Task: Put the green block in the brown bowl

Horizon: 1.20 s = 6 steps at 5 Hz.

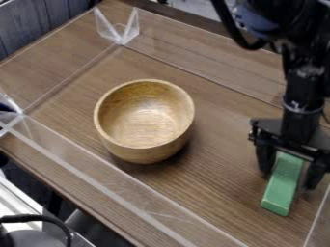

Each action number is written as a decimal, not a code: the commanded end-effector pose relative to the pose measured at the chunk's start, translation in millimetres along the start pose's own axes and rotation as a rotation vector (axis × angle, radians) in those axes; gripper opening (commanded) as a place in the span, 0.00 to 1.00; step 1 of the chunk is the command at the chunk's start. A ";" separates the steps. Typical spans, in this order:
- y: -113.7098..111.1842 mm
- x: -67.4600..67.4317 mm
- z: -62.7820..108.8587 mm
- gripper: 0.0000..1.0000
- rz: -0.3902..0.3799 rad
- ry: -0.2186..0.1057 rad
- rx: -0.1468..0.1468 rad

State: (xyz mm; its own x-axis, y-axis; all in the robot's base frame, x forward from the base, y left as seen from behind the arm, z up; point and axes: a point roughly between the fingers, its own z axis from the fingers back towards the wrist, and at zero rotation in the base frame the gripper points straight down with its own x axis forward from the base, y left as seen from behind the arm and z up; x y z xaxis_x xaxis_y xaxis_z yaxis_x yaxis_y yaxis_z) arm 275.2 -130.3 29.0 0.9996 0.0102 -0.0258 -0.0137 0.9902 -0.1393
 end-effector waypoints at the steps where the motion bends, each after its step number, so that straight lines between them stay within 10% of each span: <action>1: -3.8 5.2 2.5 1.00 -0.004 -0.034 -0.014; 6: 0.0 -0.5 -9.5 1.00 0.025 0.028 0.010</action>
State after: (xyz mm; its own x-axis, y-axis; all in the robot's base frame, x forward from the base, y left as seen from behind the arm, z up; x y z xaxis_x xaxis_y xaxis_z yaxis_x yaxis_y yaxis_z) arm 274.1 -131.4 19.3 0.9976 0.0330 -0.0613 -0.0406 0.9909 -0.1281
